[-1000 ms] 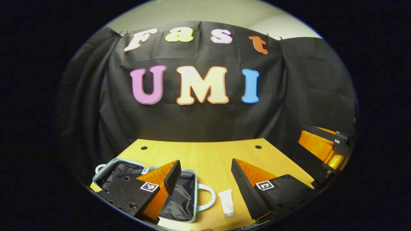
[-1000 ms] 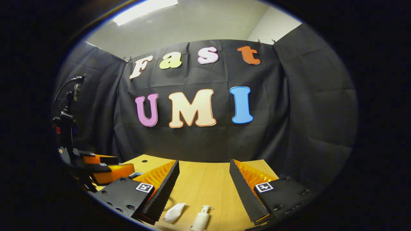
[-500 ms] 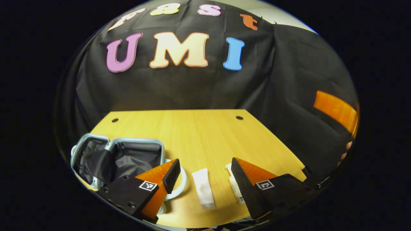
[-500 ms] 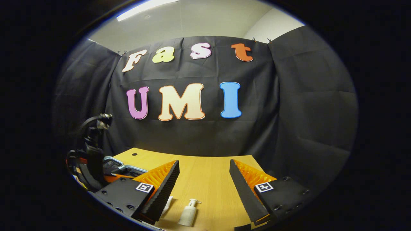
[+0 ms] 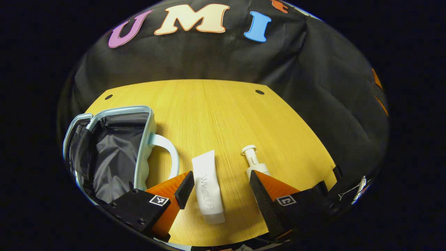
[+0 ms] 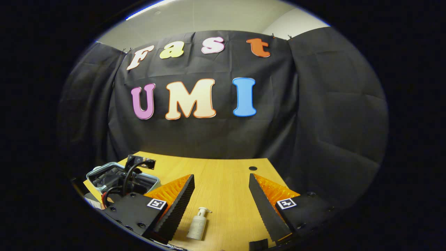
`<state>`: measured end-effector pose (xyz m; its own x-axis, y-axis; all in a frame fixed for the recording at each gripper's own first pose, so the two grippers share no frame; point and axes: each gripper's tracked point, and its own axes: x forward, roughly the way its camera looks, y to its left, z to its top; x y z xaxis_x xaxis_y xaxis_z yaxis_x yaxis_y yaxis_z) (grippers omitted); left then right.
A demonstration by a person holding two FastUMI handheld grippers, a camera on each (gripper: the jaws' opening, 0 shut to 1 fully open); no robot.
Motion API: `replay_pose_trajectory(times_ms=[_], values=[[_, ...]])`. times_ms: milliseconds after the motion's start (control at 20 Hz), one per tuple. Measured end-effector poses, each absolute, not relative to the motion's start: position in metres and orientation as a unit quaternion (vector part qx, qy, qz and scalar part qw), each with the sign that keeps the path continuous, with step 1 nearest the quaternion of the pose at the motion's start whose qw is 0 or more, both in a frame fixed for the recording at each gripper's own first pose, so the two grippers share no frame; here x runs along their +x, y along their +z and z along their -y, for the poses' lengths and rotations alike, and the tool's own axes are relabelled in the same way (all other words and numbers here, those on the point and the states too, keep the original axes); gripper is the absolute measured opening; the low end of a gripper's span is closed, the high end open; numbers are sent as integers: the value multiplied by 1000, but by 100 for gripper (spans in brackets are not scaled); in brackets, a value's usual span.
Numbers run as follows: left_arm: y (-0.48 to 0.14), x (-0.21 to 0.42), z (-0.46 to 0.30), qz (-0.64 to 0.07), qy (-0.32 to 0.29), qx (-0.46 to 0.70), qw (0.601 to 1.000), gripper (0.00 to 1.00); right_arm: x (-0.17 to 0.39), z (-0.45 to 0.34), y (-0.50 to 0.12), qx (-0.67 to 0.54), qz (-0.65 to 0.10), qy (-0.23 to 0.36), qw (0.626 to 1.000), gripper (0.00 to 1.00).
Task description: First open the suitcase, pack the skin care products into it, and then close the suitcase.
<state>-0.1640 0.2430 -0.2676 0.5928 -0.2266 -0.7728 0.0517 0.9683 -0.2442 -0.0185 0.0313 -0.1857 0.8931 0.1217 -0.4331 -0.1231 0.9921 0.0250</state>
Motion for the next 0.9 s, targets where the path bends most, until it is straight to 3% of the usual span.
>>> replay_pose_trajectory(times_ms=[350,400,550,700,800,900], values=[[-319,-188,-254,-503,-45,-124,854,90,-27,-65,-292,17,-368,111,923,99],[-319,-181,-259,-487,-43,-116,865,93,-28,-69,-306,20,-386,118,915,99],[-323,-181,-258,-487,-46,-133,862,46,-33,-79,-345,16,-437,126,890,99],[-323,-183,-256,-487,-52,-143,860,42,-33,-87,-373,7,-474,131,871,99],[-323,-181,-255,-483,-47,-152,861,25,-38,-89,-392,-8,-496,133,858,100],[-323,-182,-256,-483,-51,-152,861,20,-45,-93,-414,-19,-521,135,842,100]])
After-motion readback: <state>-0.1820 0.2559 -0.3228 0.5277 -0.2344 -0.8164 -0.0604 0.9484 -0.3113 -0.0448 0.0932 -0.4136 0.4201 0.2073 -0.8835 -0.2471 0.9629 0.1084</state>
